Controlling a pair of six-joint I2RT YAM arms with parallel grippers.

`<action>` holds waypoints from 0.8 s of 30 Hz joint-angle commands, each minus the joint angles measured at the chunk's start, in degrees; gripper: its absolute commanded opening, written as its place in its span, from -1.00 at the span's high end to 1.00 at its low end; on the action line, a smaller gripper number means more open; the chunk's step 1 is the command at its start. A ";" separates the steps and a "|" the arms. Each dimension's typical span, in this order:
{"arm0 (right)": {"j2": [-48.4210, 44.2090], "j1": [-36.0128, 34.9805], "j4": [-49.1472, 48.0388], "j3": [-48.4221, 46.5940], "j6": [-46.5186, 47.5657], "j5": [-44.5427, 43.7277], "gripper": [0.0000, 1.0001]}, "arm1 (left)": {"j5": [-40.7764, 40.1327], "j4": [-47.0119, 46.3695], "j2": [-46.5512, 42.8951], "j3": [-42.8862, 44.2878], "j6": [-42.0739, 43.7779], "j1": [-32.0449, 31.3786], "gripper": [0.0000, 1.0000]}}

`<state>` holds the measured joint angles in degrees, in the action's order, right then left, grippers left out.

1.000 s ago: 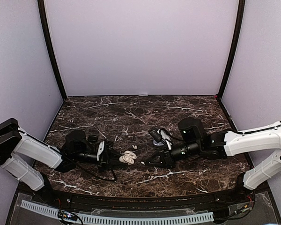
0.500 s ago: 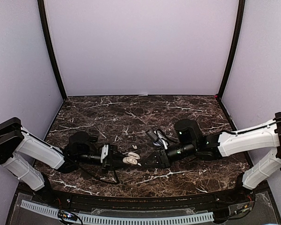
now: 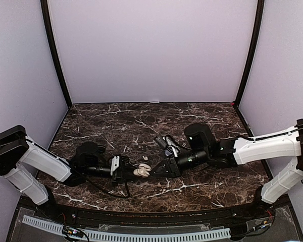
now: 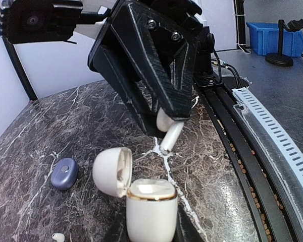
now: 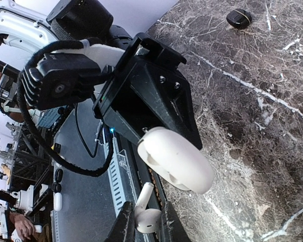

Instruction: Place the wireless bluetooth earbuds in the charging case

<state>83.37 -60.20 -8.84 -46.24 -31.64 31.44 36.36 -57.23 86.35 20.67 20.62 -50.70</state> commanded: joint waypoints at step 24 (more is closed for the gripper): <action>6.01 -0.97 0.52 -6.76 0.26 -1.38 0.98 | -3.16 3.54 0.55 2.12 5.05 -1.89 0.92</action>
<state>88.68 -60.84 -4.49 -52.12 -30.15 29.50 33.30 -54.81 86.50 21.41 23.86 -51.83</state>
